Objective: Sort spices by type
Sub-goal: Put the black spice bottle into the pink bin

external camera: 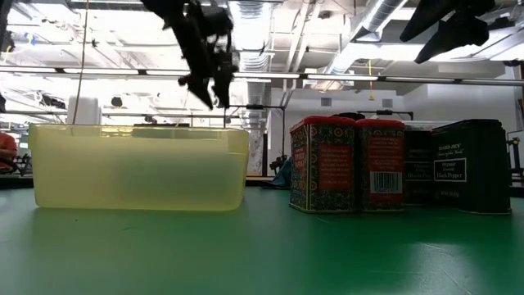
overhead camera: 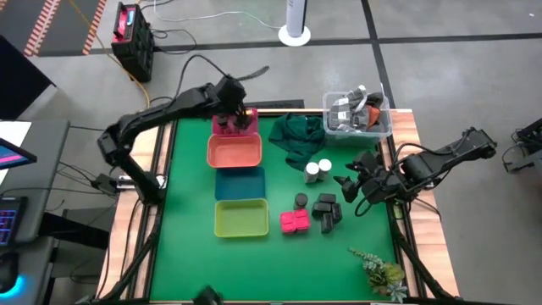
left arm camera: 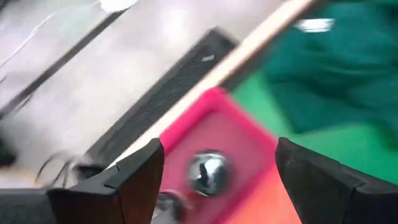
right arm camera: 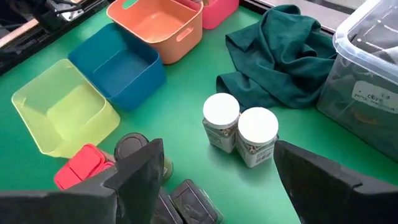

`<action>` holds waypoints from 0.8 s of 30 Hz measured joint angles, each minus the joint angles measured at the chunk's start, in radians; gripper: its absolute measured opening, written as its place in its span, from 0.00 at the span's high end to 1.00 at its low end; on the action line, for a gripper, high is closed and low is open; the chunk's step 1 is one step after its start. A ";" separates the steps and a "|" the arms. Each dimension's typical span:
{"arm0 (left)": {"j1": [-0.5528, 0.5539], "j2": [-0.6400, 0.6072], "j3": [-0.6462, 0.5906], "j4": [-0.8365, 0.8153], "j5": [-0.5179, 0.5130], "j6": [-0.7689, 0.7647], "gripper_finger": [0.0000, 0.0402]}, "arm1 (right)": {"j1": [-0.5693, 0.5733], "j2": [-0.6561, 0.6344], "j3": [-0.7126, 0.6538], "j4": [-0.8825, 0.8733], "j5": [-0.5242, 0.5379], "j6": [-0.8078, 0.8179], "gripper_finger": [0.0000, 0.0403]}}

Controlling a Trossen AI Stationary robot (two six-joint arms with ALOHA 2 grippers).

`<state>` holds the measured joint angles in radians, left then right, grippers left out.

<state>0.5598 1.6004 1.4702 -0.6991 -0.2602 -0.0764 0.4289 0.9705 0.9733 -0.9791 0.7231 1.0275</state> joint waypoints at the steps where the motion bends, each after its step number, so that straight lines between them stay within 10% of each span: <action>1: -0.039 -0.012 0.001 -0.007 0.023 0.002 0.27 | -0.004 0.000 0.000 0.000 0.000 -0.013 0.19; 11: -0.562 0.030 0.000 0.137 0.163 -0.139 0.27 | -0.053 0.000 0.000 0.005 -0.074 -0.139 0.19; 24: -0.672 0.325 0.245 0.200 0.156 -0.246 0.27 | -0.032 0.000 0.000 0.055 -0.074 -0.136 0.19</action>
<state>-0.1121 1.9253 1.7154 -0.4988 -0.1040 -0.3223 0.3973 0.9707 0.9733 -0.9242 0.6494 0.8919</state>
